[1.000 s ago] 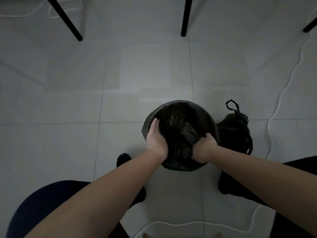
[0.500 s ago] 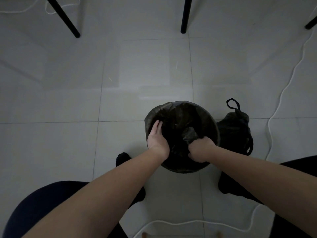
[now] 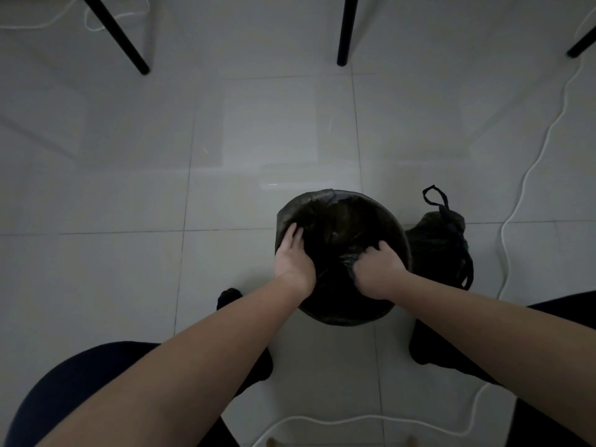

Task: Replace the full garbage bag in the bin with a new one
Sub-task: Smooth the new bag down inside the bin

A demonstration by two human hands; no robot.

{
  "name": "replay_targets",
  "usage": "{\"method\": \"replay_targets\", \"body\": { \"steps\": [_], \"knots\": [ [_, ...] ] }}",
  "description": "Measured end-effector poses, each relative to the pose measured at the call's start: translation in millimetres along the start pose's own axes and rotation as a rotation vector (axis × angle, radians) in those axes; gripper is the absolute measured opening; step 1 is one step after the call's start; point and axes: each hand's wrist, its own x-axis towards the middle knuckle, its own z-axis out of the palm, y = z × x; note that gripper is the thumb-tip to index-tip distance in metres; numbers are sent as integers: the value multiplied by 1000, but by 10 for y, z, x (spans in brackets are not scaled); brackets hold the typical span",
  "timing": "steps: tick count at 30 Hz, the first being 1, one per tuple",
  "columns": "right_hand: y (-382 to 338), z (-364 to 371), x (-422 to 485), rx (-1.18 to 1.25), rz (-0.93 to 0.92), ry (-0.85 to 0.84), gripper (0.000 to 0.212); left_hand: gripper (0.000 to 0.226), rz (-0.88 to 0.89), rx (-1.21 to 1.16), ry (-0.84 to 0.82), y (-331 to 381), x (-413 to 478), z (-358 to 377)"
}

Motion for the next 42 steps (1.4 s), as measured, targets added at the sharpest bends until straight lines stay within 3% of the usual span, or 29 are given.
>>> {"method": "replay_targets", "body": {
  "steps": [3, 7, 11, 16, 25, 27, 29, 31, 33, 38, 42],
  "knots": [
    [51, -12, 5, 21, -27, 242, 36, 61, 44, -100, 223, -41, -5, -35],
    [107, 13, 48, 3, -26, 335, 48, 61, 10, -140, 334, -104, 39, -43],
    [254, 55, 76, -74, 136, 243, 70, 64, -54, -128, 265, -228, 93, 35],
    [412, 204, 29, -134, 221, 130, 70, 67, -65, -185, 323, -366, 60, 194],
    [310, 41, -31, -19, 84, 206, 67, 63, 8, -286, 342, -232, -51, -6],
    [238, 57, -23, 10, 50, 161, 65, 61, 63, -307, 281, -136, -52, -21],
    [210, 139, -41, 22, 55, -5, 65, 62, 74, -277, 122, -63, -61, -2],
    [198, 204, -58, -29, 93, -189, 66, 67, 43, -160, -36, -44, -74, 10],
    [190, 196, -63, -105, 117, -271, 68, 71, 20, -45, -102, -58, -76, -20],
    [144, 56, -50, -141, 123, -219, 65, 67, -29, 39, -116, -56, -80, -127],
    [65, 103, -21, 60, -25, -79, 59, 62, 111, -213, -43, 40, -64, -136]
  ]
}}
